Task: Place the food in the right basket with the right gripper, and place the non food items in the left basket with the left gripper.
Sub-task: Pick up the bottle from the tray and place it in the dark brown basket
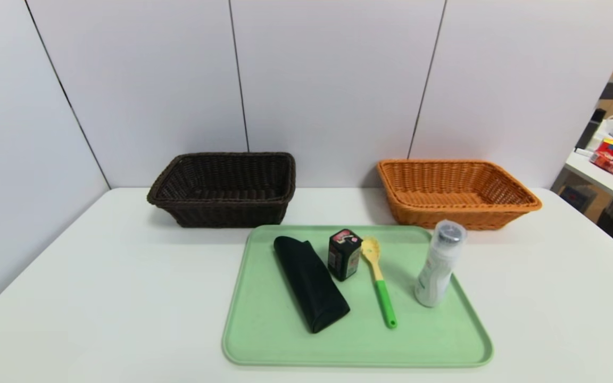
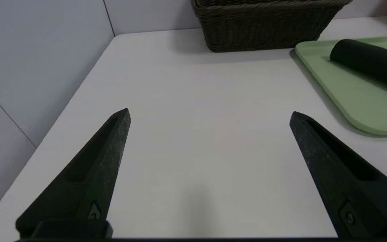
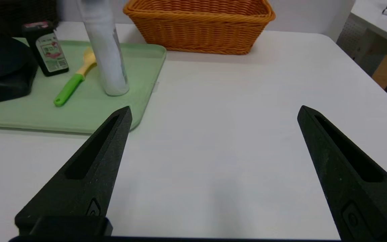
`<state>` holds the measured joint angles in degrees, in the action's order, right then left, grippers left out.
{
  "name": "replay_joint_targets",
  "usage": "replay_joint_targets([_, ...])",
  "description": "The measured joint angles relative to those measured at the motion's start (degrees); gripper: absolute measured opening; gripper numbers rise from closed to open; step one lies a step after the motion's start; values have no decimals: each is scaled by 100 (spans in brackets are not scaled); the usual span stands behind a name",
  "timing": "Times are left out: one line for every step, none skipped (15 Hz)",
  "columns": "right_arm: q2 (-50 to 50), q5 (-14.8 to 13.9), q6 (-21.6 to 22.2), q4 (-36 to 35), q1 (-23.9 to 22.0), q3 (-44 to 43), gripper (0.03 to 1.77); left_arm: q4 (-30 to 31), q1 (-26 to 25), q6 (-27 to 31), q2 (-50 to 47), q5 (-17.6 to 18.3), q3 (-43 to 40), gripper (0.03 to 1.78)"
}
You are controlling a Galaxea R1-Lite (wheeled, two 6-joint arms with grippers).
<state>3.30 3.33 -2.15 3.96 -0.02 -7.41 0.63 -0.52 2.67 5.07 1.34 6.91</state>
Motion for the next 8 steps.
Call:
replay_joint_targets([166,100,-2,41,-2,-229,170,112,-16,7,254,55,206,169])
replay_joint_targets([385,193,-9,57,-5,-488,170,265,-22,7,540,83,400,169])
replay_joint_targets([610,286,-20,59,-11,-719,170,462,-27,9,881,105,592,169])
replay_joint_targets([863,384,-24,57,-16,-968,170,656,-32,11,1204,118,778,169])
replay_joint_targets([1113,444,-28,52,-20,-1176,170,831,-33,11,1526,127,973,169])
replay_joint_targets([1375,488,-35,20,-18,-1369,170,956,-33,11,1874,129,1161,169])
replay_joint_targets([1653,540,-39,-59,-18,-1532,170,1069,-33,5,2194,130,1307,169])
replay_joint_targets([1970,588,-50,-215,-16,-1676,170,1218,-32,-2,2514,135,1414,169])
